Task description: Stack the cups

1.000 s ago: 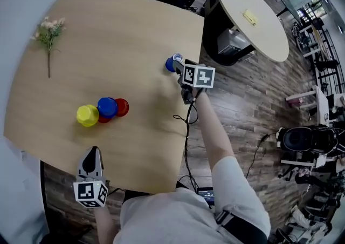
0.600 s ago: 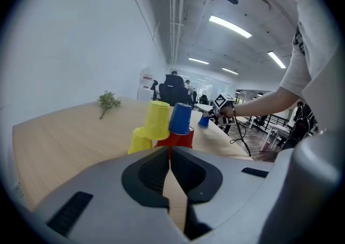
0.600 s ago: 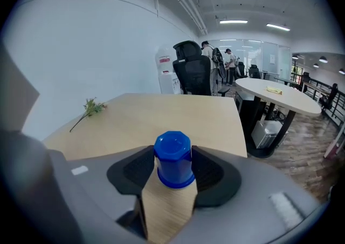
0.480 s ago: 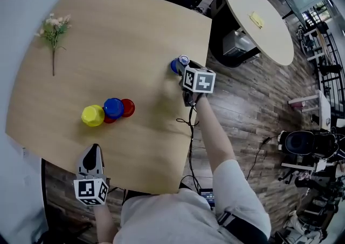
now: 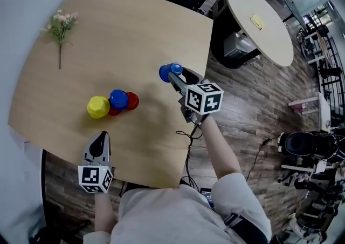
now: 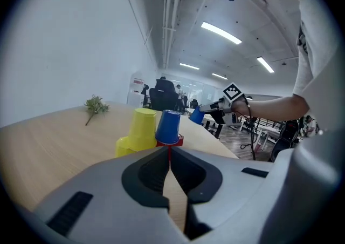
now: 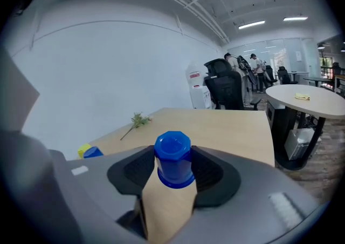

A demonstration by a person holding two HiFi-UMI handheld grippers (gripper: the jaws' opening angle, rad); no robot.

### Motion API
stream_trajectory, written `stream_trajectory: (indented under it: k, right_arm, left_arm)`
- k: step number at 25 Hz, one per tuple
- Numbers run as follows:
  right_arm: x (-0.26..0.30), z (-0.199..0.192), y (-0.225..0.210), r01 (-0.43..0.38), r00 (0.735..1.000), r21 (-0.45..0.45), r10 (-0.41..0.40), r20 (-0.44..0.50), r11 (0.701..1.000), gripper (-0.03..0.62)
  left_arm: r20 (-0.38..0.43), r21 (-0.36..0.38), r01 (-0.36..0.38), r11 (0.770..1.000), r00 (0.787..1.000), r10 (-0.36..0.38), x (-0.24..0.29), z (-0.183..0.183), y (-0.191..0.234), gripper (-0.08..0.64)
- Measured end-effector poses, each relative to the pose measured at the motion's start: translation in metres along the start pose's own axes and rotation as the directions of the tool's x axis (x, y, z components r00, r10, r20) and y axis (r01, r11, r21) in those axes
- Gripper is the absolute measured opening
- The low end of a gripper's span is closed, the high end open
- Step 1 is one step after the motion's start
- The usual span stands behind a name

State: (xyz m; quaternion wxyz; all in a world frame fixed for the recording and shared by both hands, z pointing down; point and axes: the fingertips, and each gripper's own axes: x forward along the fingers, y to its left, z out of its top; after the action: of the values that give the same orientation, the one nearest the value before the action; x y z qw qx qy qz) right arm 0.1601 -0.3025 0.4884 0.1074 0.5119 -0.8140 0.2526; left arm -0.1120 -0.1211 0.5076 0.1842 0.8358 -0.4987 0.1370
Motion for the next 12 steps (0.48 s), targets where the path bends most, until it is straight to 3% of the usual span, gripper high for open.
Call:
stream_trajectory:
  k: [12]
  right_arm:
    - [-0.045, 0.020, 0.137, -0.225, 0.974, -0.142, 0.228, 0.004, 0.964, 0.221]
  left_arm:
    - [0.052, 0.009, 0.041, 0.999, 0.998, -0.042, -0.014, 0.008, -0.013, 0.017]
